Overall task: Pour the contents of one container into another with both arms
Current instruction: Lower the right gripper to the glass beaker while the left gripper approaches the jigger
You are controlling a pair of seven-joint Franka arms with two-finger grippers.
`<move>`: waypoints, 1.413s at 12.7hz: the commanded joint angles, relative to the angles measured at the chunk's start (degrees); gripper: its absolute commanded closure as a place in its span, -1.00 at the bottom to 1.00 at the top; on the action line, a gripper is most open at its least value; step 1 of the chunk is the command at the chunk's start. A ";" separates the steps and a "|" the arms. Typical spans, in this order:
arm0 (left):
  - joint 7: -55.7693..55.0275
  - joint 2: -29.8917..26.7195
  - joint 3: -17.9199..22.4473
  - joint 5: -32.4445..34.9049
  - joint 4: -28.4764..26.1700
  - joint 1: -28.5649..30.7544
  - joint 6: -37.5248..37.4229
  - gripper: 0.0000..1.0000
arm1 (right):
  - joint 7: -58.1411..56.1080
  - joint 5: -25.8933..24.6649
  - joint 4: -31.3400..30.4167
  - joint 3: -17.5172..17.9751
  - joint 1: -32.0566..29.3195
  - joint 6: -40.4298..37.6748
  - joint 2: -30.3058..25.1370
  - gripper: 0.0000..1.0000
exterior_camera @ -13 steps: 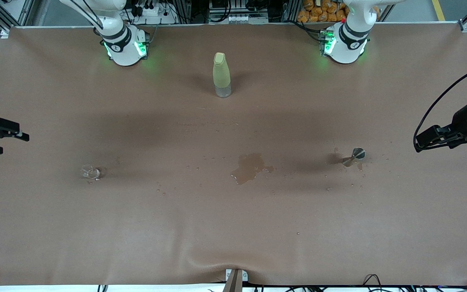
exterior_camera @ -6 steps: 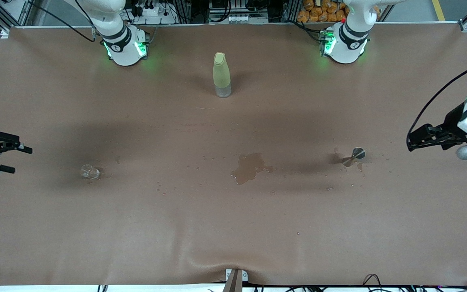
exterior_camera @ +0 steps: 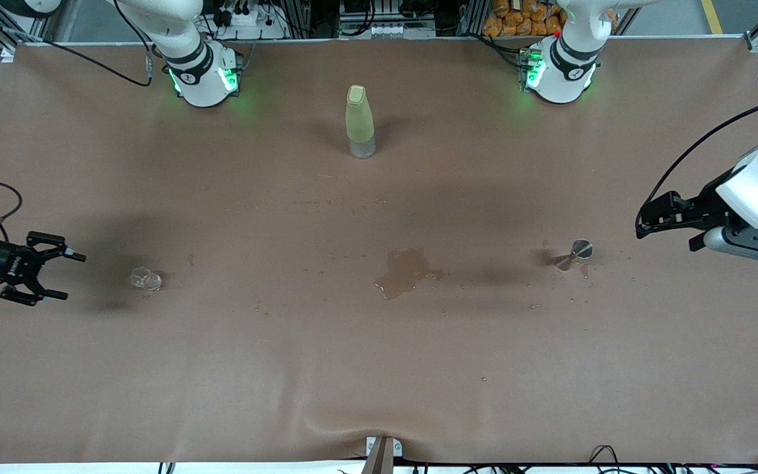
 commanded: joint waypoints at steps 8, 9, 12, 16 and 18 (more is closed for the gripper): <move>56.25 9.41 0.52 -17.42 0.19 10.00 0.47 -1.00 | -34.27 16.97 1.42 0.97 -5.07 -5.52 16.15 -1.00; 61.34 10.38 0.52 -17.87 0.01 11.05 0.47 -1.00 | -37.08 18.20 1.43 0.97 -4.98 -5.53 17.03 -1.00; 70.15 12.49 0.52 -19.63 -0.86 12.02 -1.89 -1.00 | -39.65 20.23 1.51 0.97 -4.81 -6.40 18.88 -1.00; 92.11 18.10 0.34 -22.97 -1.22 14.30 -9.36 -1.00 | -43.87 20.41 1.51 1.05 -4.98 -7.81 19.94 -1.00; 99.50 21.18 0.34 -25.51 -1.31 15.71 -10.60 -1.00 | -43.87 20.49 1.43 1.05 -4.98 -9.47 19.94 -1.00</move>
